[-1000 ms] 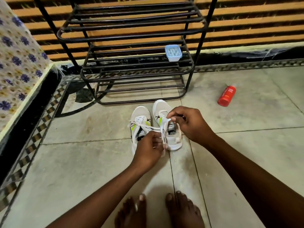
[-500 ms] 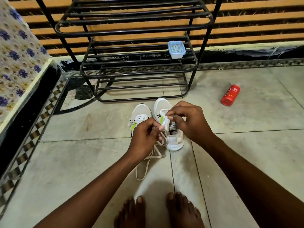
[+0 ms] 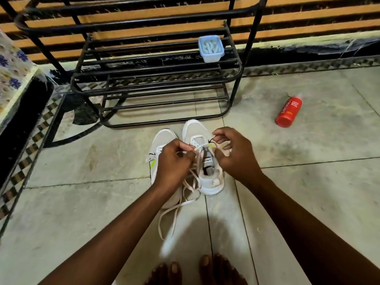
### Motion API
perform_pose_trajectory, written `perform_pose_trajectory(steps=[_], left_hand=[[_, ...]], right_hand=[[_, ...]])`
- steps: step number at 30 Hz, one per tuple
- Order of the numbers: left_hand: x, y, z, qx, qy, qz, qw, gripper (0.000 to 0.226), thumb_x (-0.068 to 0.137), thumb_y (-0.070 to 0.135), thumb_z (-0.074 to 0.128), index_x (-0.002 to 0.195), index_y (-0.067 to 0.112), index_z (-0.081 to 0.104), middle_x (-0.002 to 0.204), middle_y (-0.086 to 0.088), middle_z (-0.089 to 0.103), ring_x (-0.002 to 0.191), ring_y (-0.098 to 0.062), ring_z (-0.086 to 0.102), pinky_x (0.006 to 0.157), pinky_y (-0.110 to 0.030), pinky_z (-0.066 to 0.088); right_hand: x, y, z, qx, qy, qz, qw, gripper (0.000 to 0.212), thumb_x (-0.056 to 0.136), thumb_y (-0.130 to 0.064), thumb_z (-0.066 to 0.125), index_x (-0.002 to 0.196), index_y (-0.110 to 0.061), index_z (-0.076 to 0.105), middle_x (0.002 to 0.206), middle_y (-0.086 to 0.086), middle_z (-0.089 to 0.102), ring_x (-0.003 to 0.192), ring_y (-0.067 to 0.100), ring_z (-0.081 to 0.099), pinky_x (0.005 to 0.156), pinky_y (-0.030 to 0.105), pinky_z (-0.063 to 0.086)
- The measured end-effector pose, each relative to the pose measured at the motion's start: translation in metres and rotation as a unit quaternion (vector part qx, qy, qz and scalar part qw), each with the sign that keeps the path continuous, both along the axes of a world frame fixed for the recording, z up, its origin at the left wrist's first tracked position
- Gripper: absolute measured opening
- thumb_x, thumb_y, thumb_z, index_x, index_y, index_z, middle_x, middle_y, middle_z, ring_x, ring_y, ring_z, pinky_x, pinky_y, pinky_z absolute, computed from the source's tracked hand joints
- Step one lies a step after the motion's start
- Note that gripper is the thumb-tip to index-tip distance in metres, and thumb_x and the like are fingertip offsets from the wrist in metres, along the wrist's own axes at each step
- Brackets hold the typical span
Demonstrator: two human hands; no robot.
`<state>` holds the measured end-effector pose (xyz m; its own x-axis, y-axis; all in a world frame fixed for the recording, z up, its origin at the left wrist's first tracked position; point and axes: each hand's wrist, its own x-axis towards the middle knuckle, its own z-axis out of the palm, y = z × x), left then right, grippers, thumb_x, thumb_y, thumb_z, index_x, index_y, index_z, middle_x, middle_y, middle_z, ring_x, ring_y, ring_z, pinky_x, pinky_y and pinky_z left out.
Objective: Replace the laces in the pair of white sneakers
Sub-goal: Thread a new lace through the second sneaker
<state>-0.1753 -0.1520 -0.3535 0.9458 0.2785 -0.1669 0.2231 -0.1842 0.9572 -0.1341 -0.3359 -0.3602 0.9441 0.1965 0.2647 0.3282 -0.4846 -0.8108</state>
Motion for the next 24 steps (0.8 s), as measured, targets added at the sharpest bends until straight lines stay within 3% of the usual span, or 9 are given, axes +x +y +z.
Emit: perform_pose_trajectory(steps=[3, 4, 7, 10, 13, 16, 20, 24], left_hand=[[0.016, 0.000, -0.004, 0.048, 0.028, 0.009, 0.998, 0.007, 0.078, 0.006, 0.076, 0.074, 0.009, 0.073, 0.076, 0.000, 0.077, 0.076, -0.020, 0.077, 0.081, -0.048, 0.063], [0.020, 0.000, -0.004, 0.066, 0.034, 0.009, 0.997, 0.009, 0.077, 0.005, 0.078, 0.072, 0.010, 0.073, 0.074, 0.001, 0.077, 0.075, -0.018, 0.077, 0.080, -0.047, 0.064], [0.030, 0.000, -0.003, 0.103, 0.040, -0.004, 0.994, 0.013, 0.078, 0.009, 0.084, 0.070, 0.012, 0.075, 0.071, 0.002, 0.076, 0.072, -0.013, 0.075, 0.077, -0.040, 0.064], [0.038, -0.002, -0.005, 0.129, 0.033, -0.014, 0.991, 0.019, 0.083, 0.016, 0.086, 0.072, 0.010, 0.072, 0.070, 0.001, 0.075, 0.069, -0.012, 0.074, 0.070, -0.031, 0.060], [0.049, -0.006, -0.008, 0.126, 0.022, -0.025, 0.992, 0.014, 0.087, 0.010, 0.080, 0.089, 0.015, 0.067, 0.078, -0.001, 0.071, 0.071, -0.018, 0.074, 0.071, -0.033, 0.060], [0.066, -0.006, -0.010, 0.116, 0.043, -0.054, 0.991, 0.016, 0.096, 0.008, 0.069, 0.107, 0.019, 0.070, 0.078, -0.002, 0.069, 0.067, -0.017, 0.072, 0.076, -0.038, 0.063], [0.084, -0.003, -0.009, 0.152, 0.043, -0.089, 0.983, 0.010, 0.096, 0.019, 0.071, 0.087, 0.018, 0.075, 0.080, 0.002, 0.073, 0.068, -0.011, 0.065, 0.064, -0.023, 0.050], [0.093, -0.004, -0.013, 0.169, 0.034, -0.096, 0.980, 0.015, 0.097, 0.019, 0.071, 0.083, 0.018, 0.078, 0.079, 0.008, 0.074, 0.078, -0.009, 0.069, 0.071, -0.023, 0.052]], right_hand=[[0.011, 0.006, -0.024, -0.100, 0.023, 0.031, 0.994, 0.044, 0.074, -0.015, 0.073, 0.117, -0.010, 0.063, 0.104, 0.007, 0.063, 0.094, 0.019, 0.063, 0.083, 0.025, 0.050], [0.014, 0.010, -0.030, -0.143, 0.025, 0.034, 0.989, 0.041, 0.074, -0.022, 0.068, 0.112, -0.009, 0.064, 0.099, 0.010, 0.062, 0.090, 0.026, 0.063, 0.080, 0.032, 0.051], [0.019, 0.018, -0.042, -0.228, 0.028, 0.018, 0.973, 0.033, 0.073, -0.028, 0.049, 0.094, -0.008, 0.063, 0.084, 0.013, 0.060, 0.078, 0.034, 0.060, 0.068, 0.033, 0.048], [0.012, 0.018, -0.046, -0.221, 0.019, -0.014, 0.975, 0.034, 0.072, -0.022, 0.047, 0.094, -0.005, 0.065, 0.081, 0.013, 0.059, 0.073, 0.034, 0.059, 0.064, 0.034, 0.050], [-0.001, 0.013, -0.049, -0.194, -0.017, -0.031, 0.980, 0.028, 0.067, -0.015, 0.052, 0.088, 0.000, 0.063, 0.076, 0.015, 0.055, 0.063, 0.034, 0.054, 0.057, 0.030, 0.044], [-0.011, 0.012, -0.046, -0.219, -0.015, -0.056, 0.974, 0.034, 0.063, -0.017, 0.057, 0.094, -0.003, 0.061, 0.083, 0.013, 0.055, 0.071, 0.035, 0.056, 0.054, 0.031, 0.043], [0.004, 0.019, -0.046, -0.232, -0.012, -0.033, 0.972, 0.048, 0.066, -0.027, 0.049, 0.106, -0.002, 0.061, 0.093, 0.013, 0.054, 0.081, 0.035, 0.056, 0.064, 0.036, 0.051], [0.036, 0.029, -0.038, -0.220, 0.078, -0.023, 0.972, 0.040, 0.073, -0.012, 0.068, 0.110, 0.000, 0.061, 0.108, 0.016, 0.059, 0.095, 0.034, 0.060, 0.080, 0.035, 0.050]])
